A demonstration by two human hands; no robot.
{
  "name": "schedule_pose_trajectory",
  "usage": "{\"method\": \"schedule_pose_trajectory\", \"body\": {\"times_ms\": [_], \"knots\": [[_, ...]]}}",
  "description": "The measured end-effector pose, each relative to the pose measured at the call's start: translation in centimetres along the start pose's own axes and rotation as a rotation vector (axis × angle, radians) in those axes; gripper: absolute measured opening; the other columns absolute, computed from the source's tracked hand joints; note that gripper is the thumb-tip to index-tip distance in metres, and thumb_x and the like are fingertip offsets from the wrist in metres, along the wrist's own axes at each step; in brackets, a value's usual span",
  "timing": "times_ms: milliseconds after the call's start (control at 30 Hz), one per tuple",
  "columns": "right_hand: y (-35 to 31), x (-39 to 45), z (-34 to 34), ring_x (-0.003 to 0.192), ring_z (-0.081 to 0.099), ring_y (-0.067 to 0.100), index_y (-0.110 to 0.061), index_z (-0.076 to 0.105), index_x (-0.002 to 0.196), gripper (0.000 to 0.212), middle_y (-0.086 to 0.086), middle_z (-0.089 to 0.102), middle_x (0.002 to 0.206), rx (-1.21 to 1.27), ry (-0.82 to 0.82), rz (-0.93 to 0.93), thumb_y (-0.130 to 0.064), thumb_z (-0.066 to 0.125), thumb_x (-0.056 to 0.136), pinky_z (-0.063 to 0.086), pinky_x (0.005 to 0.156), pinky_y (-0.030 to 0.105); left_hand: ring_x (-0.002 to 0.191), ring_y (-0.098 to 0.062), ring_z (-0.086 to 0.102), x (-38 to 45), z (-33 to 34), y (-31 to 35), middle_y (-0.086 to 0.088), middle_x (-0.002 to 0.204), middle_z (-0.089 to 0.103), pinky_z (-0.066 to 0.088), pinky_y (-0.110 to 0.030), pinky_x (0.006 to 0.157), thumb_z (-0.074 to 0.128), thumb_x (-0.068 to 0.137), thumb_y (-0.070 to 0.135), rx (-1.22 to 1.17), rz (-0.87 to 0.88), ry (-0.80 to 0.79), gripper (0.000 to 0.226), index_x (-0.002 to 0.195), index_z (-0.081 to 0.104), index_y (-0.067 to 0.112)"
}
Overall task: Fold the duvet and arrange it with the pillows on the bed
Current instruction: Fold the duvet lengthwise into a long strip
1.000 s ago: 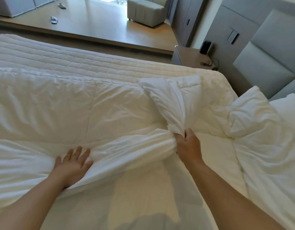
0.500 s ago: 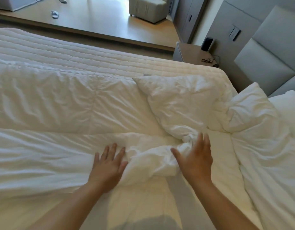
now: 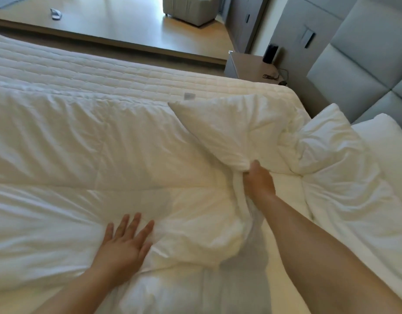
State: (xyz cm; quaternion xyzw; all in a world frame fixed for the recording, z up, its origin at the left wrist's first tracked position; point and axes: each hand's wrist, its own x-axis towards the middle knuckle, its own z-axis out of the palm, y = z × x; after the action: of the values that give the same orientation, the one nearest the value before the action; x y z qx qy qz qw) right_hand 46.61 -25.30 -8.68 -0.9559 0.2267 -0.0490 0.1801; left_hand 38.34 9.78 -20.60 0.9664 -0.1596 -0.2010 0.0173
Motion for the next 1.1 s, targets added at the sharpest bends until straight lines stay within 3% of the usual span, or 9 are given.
{"method": "schedule_pose_trajectory", "body": {"times_ms": [67,167,300,500,633,767,867,967,1100], "knots": [[2.5,0.3,-3.7,0.091,0.059,0.030,-0.008,0.052,0.105,0.023,0.011,0.061,0.100,0.344,0.214,0.119,-0.022,0.040,0.092,0.047,0.076,0.040,0.152,-0.022,-0.003,0.9,-1.6,0.2,0.006,0.164,-0.009,0.004,-0.048,0.119,0.007,0.093,0.064,-0.025,-0.050,-0.060,0.063,0.153,0.003,0.046],[9.1,-2.1,-7.2,0.087,0.059,0.030,-0.015,0.056,0.107,0.023,0.012,0.063,0.104,0.646,0.366,0.379,-0.021,0.042,0.090,0.052,0.075,0.045,0.146,-0.023,0.025,2.4,-4.3,0.9,0.000,0.161,0.024,0.027,-0.042,0.115,0.025,0.098,0.055,-0.110,-0.079,-0.093,0.053,0.148,0.033,0.040],[16.0,-10.1,-3.9,0.070,0.065,0.029,-0.008,0.059,0.102,0.017,0.012,0.066,0.089,0.742,-0.132,0.682,-0.020,0.048,0.097,0.057,0.064,0.042,0.123,-0.030,0.050,4.6,-7.2,5.7,-0.009,0.137,0.054,0.041,-0.042,0.102,0.039,0.095,0.040,-0.508,-0.147,0.172,0.037,0.126,0.056,0.026],[19.1,-14.1,-2.5,0.057,0.062,0.028,-0.001,0.061,0.083,0.029,0.016,0.068,0.062,0.787,-0.259,0.749,-0.027,0.055,0.095,0.051,0.056,0.035,0.151,-0.027,0.008,6.0,-6.5,17.9,-0.001,0.165,0.006,0.009,-0.050,0.117,-0.006,0.081,0.063,-0.163,0.098,0.151,0.078,0.154,0.011,0.040],[19.0,-12.9,-7.7,0.099,0.062,0.022,-0.023,0.063,0.106,0.015,0.005,0.067,0.104,0.320,-0.295,0.298,-0.026,0.059,0.091,0.046,0.083,0.031,0.133,-0.039,0.046,5.6,-1.7,19.7,-0.009,0.147,0.050,0.022,-0.064,0.101,0.006,0.100,0.056,0.010,0.122,0.023,0.061,0.140,0.047,0.035],[10.4,-8.1,-13.4,0.141,0.022,0.025,-0.020,0.013,0.149,0.099,0.007,0.024,0.154,0.047,0.088,-0.170,-0.068,0.056,0.074,0.024,0.113,0.039,0.132,-0.040,0.039,6.5,0.9,19.2,-0.015,0.141,0.054,0.011,-0.065,0.108,0.010,0.100,0.052,0.075,0.159,-0.007,0.058,0.139,0.046,0.027],[4.2,-3.9,-10.0,0.145,-0.007,0.036,-0.037,-0.022,0.144,0.111,0.010,-0.010,0.159,-0.305,-0.124,-0.439,-0.074,0.054,0.071,0.011,0.109,0.064,0.132,-0.040,0.035,6.8,1.2,19.3,-0.018,0.140,0.054,-0.005,-0.060,0.113,0.005,0.101,0.050,0.079,0.161,0.054,0.060,0.139,0.045,0.025],[3.6,-1.3,-4.7,0.139,0.018,0.041,-0.035,0.012,0.148,0.073,0.013,0.021,0.152,-0.547,-0.383,-0.445,-0.033,0.057,0.091,0.018,0.103,0.069,0.130,-0.039,0.037,6.5,1.4,19.3,-0.017,0.139,0.056,0.006,-0.061,0.111,0.003,0.101,0.046,0.067,0.132,0.097,0.062,0.138,0.048,0.025],[11.1,-0.6,-5.7,0.098,0.062,0.032,-0.023,0.055,0.113,0.025,0.009,0.059,0.107,-0.421,-0.179,-0.357,-0.016,0.042,0.093,0.044,0.073,0.036,0.126,-0.037,0.053,6.8,1.5,18.9,-0.010,0.139,0.058,0.024,-0.058,0.097,0.014,0.101,0.049,0.061,0.114,0.082,0.055,0.138,0.049,0.029]]}}
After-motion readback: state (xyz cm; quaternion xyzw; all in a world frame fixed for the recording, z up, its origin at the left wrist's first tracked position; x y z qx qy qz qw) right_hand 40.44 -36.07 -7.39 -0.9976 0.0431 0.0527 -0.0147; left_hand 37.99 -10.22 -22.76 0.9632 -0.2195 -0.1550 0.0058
